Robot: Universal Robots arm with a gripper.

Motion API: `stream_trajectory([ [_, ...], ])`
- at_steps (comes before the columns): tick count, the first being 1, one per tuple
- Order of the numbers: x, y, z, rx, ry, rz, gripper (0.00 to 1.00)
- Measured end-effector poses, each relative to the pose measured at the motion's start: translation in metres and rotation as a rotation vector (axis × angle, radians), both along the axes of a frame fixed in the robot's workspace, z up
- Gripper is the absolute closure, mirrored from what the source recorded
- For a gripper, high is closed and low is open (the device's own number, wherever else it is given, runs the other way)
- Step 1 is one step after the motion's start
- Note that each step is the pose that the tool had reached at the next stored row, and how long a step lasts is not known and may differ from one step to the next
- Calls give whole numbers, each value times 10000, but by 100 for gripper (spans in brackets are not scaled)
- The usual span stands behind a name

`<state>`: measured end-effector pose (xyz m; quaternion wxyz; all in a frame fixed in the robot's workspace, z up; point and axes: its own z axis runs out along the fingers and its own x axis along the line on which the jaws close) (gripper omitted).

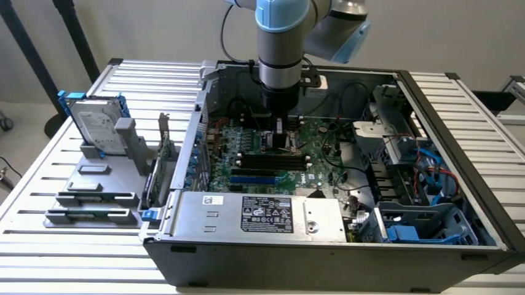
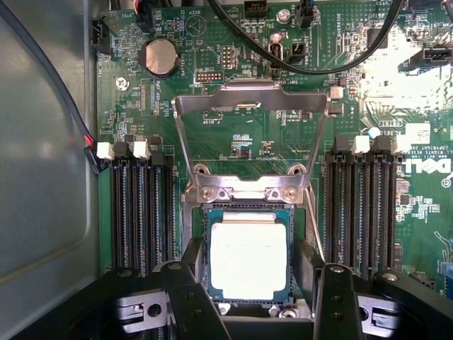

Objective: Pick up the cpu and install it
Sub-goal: 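Place the cpu into insertion slot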

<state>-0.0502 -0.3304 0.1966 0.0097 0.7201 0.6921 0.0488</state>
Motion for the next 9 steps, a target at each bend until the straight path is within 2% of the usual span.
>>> stream_trajectory([
  [5, 0, 0, 28, 0, 1, 0, 37],
  [9, -2, 0, 161, 0, 0, 0, 37],
])
